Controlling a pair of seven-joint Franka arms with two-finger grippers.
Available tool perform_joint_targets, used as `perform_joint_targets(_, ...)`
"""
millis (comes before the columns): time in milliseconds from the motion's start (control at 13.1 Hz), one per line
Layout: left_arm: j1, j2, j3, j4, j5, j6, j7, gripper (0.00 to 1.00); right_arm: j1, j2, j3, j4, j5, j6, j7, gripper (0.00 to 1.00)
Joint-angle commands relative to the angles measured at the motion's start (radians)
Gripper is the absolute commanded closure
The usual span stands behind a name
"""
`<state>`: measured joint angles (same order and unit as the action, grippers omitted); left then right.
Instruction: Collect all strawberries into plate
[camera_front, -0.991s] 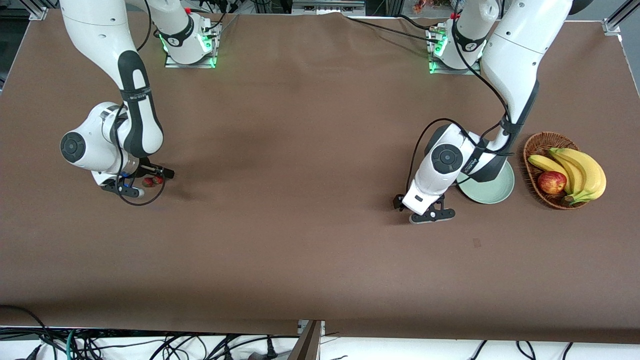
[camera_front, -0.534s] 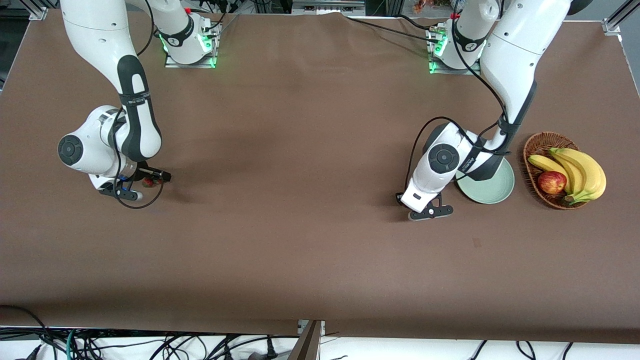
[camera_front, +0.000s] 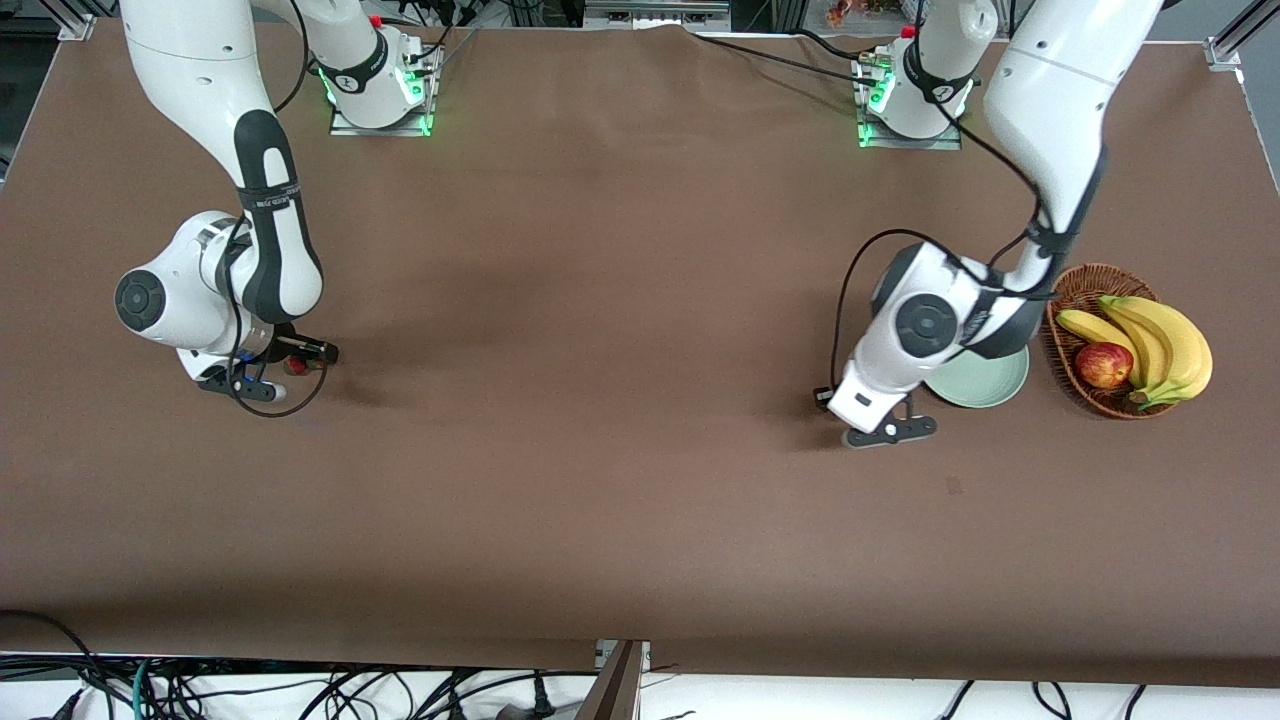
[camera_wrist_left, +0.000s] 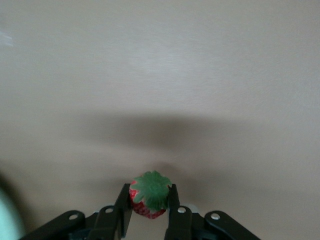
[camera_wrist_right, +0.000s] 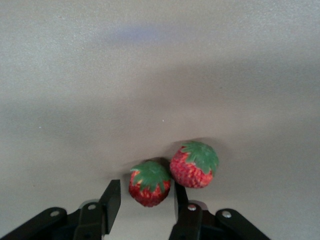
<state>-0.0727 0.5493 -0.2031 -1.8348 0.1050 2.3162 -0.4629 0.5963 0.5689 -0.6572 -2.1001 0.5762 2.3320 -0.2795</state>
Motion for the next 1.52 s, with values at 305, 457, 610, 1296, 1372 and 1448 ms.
perform_joint_targets(305,0.036,-0.189,0.275,-0.092,-0.191,-0.253,0.639,0.77,-0.006,0.008,0.002,0.012,0.031,-0.005,-0.044,0.71)
perform_joint_targets(457,0.036,-0.187,0.335,-0.142,-0.191,-0.22,0.716,0.77,0.0,0.005,0.004,0.023,0.031,-0.013,-0.041,0.71)
perform_joint_targets(610,0.04,-0.183,0.346,-0.229,-0.192,-0.099,0.728,0.76,0.011,0.005,0.005,0.06,0.033,-0.032,-0.033,0.71)
perform_joint_targets(1296,0.042,-0.215,0.369,-0.19,-0.192,-0.131,0.794,0.0,0.023,0.042,0.184,0.336,0.031,-0.137,0.195,0.71)
perform_joint_targets(1372,0.042,-0.236,0.37,-0.163,-0.194,-0.179,0.794,0.0,0.023,0.054,0.226,0.365,0.033,-0.135,0.224,0.7)
perform_joint_targets(1448,0.04,-0.259,0.376,-0.135,-0.194,-0.22,0.794,0.0,0.023,0.071,0.266,0.408,0.033,-0.135,0.287,0.7)
